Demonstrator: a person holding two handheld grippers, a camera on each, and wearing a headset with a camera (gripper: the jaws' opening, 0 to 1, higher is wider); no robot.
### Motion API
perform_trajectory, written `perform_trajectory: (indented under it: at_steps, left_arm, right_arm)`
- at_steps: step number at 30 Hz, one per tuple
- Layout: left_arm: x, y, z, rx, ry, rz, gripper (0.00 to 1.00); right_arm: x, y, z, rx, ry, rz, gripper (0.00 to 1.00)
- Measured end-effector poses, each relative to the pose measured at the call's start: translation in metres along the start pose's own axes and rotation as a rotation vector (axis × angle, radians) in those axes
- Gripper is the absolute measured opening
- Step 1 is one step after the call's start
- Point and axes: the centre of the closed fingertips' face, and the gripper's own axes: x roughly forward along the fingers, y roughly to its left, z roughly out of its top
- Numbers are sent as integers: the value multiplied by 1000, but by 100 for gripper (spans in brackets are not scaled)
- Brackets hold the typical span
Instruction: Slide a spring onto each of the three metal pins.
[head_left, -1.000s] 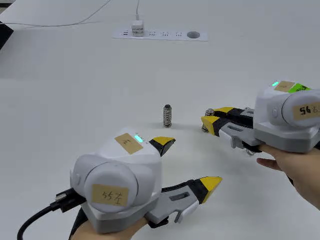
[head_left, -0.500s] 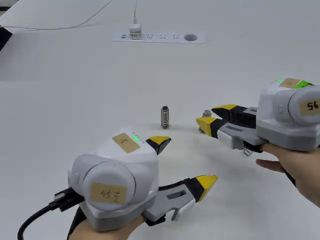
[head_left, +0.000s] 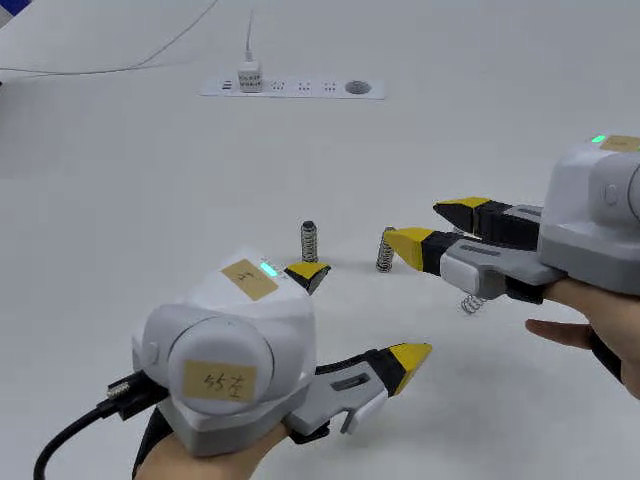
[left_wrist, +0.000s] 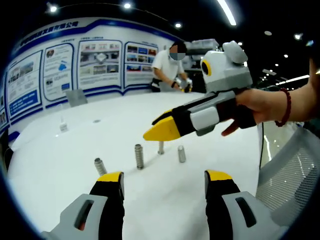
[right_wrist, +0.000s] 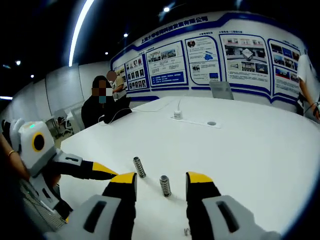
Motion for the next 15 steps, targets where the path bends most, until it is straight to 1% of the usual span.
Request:
perform_trajectory:
  at_steps: [5, 7, 15]
  left_arm:
    - [9, -9, 2, 29, 9, -28, 66]
    - [13, -12, 4, 38, 8, -39, 66]
    - [28, -19, 4, 69, 23, -59, 65]
  right_arm:
    - [-10, -2, 0, 16, 6, -3, 46]
    - [-15, -3, 0, 15, 4, -8, 47]
    - [-33, -8, -4, 25, 8, -28, 51]
